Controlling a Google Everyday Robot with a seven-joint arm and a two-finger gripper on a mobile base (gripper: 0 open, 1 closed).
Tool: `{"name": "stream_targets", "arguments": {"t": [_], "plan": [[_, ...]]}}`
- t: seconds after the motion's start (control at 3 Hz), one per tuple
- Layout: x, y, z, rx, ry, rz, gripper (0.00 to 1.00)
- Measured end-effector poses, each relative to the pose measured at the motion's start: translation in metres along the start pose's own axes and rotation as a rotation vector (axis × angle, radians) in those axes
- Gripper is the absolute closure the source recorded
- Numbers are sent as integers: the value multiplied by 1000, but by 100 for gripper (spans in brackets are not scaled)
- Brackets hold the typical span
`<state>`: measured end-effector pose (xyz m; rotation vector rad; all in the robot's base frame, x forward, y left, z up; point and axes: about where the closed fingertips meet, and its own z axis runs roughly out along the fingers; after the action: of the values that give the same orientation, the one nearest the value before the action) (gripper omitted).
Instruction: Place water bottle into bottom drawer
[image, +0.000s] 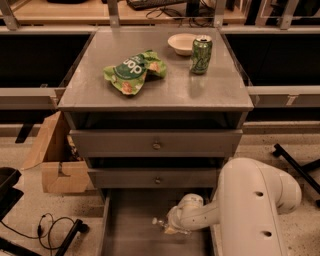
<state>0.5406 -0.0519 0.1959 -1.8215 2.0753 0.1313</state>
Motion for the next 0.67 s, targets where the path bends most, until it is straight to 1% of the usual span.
{"name": "stream_targets", "arguments": {"t": [0.33,0.67], "plan": [[-1,21,33,-23,-30,20,100],[-4,38,71,-63,-41,12,100]]}}
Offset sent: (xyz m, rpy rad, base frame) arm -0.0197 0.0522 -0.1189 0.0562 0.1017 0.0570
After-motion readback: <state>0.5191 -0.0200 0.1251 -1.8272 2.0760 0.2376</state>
